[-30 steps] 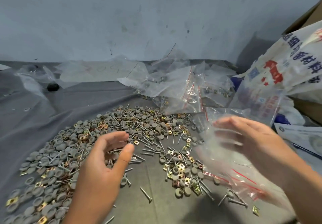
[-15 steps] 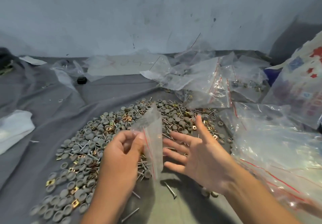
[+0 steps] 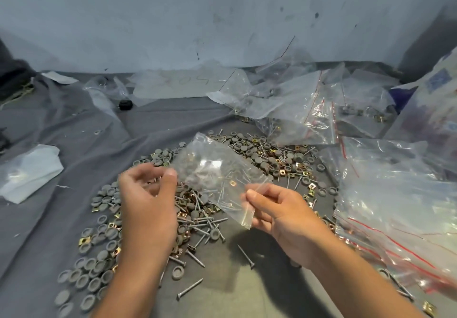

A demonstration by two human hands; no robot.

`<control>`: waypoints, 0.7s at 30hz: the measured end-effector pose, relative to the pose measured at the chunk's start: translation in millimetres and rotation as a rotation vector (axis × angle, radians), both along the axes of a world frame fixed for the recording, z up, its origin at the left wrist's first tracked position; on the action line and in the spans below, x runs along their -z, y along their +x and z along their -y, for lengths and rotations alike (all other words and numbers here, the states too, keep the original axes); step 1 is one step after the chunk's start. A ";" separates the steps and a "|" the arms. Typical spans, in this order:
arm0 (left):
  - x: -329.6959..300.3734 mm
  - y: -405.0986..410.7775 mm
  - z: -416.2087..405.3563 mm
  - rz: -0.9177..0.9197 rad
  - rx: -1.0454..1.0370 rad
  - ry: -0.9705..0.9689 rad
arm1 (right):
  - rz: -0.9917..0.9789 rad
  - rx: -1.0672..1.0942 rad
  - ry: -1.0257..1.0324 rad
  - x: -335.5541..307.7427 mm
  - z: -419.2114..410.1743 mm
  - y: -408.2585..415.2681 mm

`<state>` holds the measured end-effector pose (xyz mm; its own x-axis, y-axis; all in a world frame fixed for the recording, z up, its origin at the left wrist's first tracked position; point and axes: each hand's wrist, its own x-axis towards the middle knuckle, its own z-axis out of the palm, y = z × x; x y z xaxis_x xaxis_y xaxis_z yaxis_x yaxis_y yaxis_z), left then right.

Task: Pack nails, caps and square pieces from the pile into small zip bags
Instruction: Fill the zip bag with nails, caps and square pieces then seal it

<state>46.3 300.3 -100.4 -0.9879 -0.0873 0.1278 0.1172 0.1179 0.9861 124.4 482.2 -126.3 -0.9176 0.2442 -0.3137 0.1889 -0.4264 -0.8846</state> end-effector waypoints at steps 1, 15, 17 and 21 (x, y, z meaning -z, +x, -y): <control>0.2 2.1 0.9 -0.093 -0.072 -0.089 | -0.023 0.026 0.034 0.5 1.4 -1.4; 1.8 19.9 -0.3 -0.392 0.418 -0.712 | -0.162 -0.048 0.306 -5.5 20.0 -2.1; 1.3 19.8 0.8 -0.364 0.418 -0.687 | -0.163 -0.064 0.338 -4.5 18.4 0.5; 0.4 19.0 -0.9 -0.376 0.280 -0.638 | -0.145 -0.074 0.574 -6.3 9.4 4.1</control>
<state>65.3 301.2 -100.9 -0.8428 0.3607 0.3994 0.5382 0.5642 0.6261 128.4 472.8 -120.0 -0.9622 0.2716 -0.0206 0.0600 0.1376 -0.9887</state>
